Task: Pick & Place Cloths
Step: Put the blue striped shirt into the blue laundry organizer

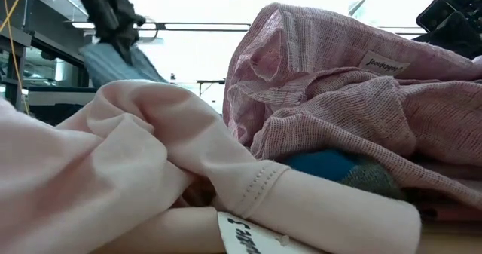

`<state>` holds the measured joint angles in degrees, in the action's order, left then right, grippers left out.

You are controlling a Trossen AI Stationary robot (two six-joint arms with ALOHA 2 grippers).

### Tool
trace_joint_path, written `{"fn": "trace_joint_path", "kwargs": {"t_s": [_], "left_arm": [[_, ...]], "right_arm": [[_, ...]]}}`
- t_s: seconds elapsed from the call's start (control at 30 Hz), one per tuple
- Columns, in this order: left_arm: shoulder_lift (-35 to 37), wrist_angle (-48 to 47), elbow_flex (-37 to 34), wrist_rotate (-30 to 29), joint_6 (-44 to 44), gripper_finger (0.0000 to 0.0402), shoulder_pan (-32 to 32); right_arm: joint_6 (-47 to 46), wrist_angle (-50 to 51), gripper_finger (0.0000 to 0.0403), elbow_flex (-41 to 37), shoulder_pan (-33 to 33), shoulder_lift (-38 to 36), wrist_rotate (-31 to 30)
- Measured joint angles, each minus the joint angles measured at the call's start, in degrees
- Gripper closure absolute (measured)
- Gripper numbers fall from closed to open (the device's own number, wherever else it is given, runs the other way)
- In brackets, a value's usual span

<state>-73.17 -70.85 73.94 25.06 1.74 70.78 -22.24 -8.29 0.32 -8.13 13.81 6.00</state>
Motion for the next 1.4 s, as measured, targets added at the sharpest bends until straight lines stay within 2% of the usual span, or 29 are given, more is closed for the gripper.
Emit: {"fn": "trace_joint_path", "kwargs": {"t_s": [0.17,0.3,0.43,0.67,0.8,0.93,1.1,1.4], "left_arm": [[0.0,6.9,-6.4,-2.0,2.0,0.0383,0.3],[0.0,10.0,-7.7,-6.2,5.5,0.0383,-2.2],[-0.1,10.9,-8.6,-12.6,7.7,0.0383,-4.9],[-0.2,13.0,-11.5,-29.1,12.7,0.0383,-12.1],[-0.2,13.3,-13.5,-36.0,15.8,0.0383,-15.4],[-0.4,13.9,-15.8,-39.0,17.7,0.0383,-16.6],[-1.1,16.3,-19.1,-40.0,19.1,0.0383,-16.8],[-1.1,20.1,-21.6,-40.0,17.8,0.0307,-16.8]], "right_arm": [[0.0,0.0,0.04,0.0,0.0,0.0,0.0],[0.0,0.0,0.04,0.0,0.0,0.0,0.1],[0.0,0.0,0.04,0.0,0.0,0.0,0.0],[0.0,0.0,0.04,0.0,0.0,0.0,0.0],[0.0,0.0,0.04,0.0,0.0,0.0,0.0],[0.0,0.0,0.04,0.0,0.0,0.0,0.0],[0.0,0.0,0.04,0.0,0.0,0.0,0.0],[0.0,0.0,0.04,0.0,0.0,0.0,0.1]]}}
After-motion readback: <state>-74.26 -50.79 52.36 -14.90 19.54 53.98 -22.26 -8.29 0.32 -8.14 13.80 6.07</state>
